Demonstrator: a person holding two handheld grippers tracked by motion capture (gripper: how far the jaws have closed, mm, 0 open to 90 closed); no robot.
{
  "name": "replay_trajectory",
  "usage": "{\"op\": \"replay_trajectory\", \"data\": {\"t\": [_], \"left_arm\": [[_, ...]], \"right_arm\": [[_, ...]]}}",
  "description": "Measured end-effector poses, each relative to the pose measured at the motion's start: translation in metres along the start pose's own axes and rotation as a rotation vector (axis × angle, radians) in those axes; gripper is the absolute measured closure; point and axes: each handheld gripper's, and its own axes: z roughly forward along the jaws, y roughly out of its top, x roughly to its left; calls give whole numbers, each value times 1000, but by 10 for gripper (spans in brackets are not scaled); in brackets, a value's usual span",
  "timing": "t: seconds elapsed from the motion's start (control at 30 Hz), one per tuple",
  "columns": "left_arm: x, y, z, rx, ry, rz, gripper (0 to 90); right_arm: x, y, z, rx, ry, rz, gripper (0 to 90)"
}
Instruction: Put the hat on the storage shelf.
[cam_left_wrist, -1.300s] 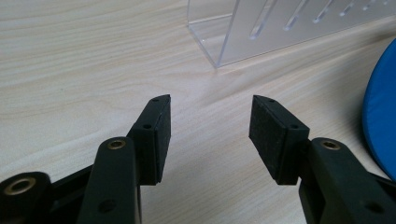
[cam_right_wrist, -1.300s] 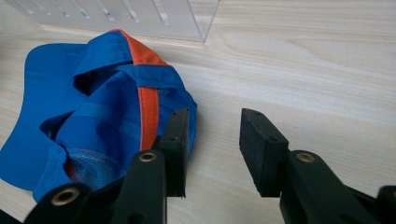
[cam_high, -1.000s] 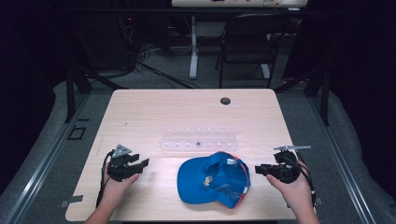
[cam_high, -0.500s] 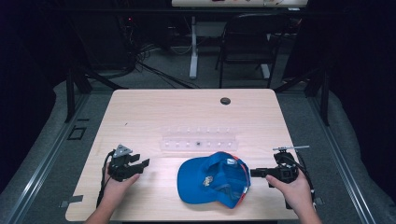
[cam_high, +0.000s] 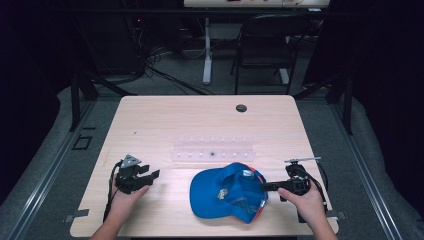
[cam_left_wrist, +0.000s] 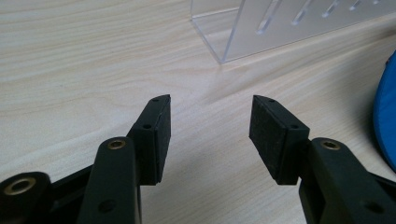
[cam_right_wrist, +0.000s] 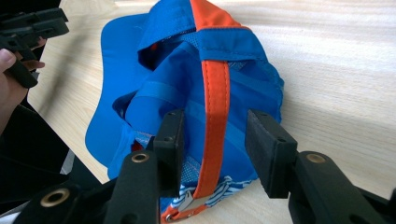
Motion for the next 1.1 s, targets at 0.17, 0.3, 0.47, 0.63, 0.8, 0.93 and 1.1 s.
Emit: {"op": "replay_trajectory", "data": {"t": [0.17, 0.3, 0.47, 0.63, 0.8, 0.93, 1.1], "left_arm": [[0, 0, 0, 0, 1, 2, 491], [0, 0, 0, -1, 1, 0, 491], [1, 0, 0, -2, 2, 1, 491], [0, 0, 0, -4, 5, -1, 491], [0, 0, 0, -2, 4, -1, 492], [0, 0, 1, -7, 8, -2, 492], [0, 0, 1, -1, 6, -1, 492]], "right_arm": [[-2, 2, 8, 17, 7, 9, 578], [-3, 3, 14, 30, 26, 14, 580], [-4, 3, 21, 62, 73, 36, 582], [0, 4, 23, 77, 90, 28, 600], [6, 5, 18, 73, 86, 32, 670], [9, 7, 15, 84, 93, 34, 695], [11, 9, 11, 92, 97, 43, 716]]}}
